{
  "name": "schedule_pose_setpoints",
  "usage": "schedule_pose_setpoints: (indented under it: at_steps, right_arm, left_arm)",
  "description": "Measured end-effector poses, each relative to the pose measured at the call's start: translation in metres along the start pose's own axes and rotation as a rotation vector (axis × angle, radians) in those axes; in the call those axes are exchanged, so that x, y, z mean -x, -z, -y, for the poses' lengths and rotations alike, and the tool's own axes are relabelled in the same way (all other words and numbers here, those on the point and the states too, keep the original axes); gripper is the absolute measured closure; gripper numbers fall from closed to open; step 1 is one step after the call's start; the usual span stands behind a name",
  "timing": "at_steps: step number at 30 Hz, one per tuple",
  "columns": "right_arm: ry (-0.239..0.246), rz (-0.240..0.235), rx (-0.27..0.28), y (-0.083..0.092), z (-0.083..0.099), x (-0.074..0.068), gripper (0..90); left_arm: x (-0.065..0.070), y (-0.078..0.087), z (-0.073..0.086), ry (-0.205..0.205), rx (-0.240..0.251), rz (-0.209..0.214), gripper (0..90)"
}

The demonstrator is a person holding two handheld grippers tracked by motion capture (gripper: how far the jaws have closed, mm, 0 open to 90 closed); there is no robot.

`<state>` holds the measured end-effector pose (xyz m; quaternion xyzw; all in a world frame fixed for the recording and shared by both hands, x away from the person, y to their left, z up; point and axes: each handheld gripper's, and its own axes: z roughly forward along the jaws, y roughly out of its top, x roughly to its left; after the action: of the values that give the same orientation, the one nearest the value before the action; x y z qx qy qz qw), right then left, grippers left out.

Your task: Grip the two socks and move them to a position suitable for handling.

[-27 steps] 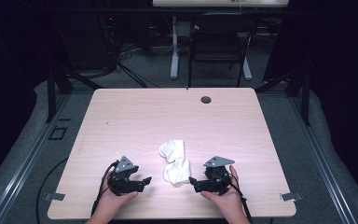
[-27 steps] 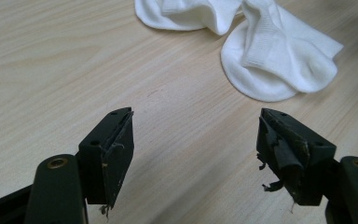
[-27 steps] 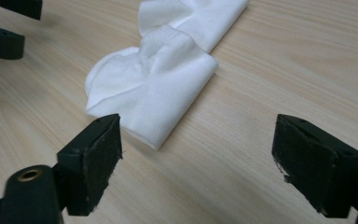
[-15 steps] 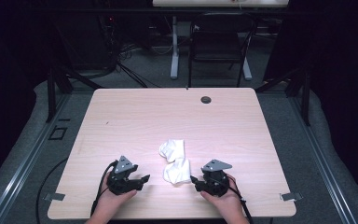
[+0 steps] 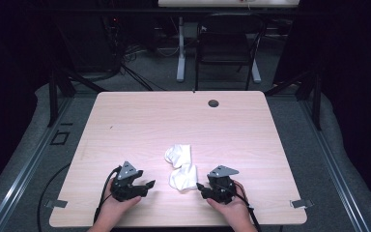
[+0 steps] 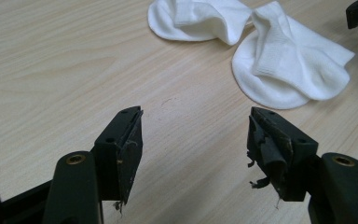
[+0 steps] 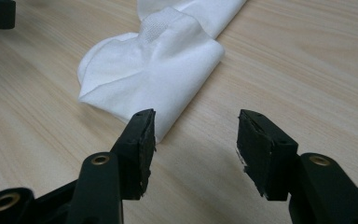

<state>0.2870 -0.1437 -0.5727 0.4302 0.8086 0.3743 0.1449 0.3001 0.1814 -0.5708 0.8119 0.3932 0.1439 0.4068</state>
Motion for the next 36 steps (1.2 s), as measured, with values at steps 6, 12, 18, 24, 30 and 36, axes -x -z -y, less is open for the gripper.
schedule_pose_setpoints:
  at_steps: [6,12,18,24,30,36]
  right_arm:
    - [-0.015,-0.059,-0.02,0.001,-0.003,-0.001,54.3]
    - [0.008,-0.06,-0.007,0.004,-0.012,-0.006,55.9]
    - [-0.024,-0.054,0.005,0.0,-0.025,-0.003,63.3]
    - [-0.023,-0.022,0.016,-0.008,-0.036,-0.002,75.3]
    - [-0.035,-0.036,0.023,-0.019,-0.041,-0.005,84.2]
    - [-0.019,-0.035,0.002,-0.031,-0.041,-0.01,85.0]
  left_arm:
    - [-0.001,0.001,0.0,0.01,0.012,-0.009,36.1]
    - [-0.001,0.001,-0.001,0.013,0.004,-0.004,36.3]
    - [0.001,0.001,-0.001,0.002,-0.004,0.011,39.1]
    - [0.001,0.0,-0.001,0.01,-0.018,0.023,40.6]
    - [0.001,0.0,-0.001,0.009,-0.019,0.022,41.0]
    - [0.002,0.0,0.0,0.011,-0.017,0.02,41.3]
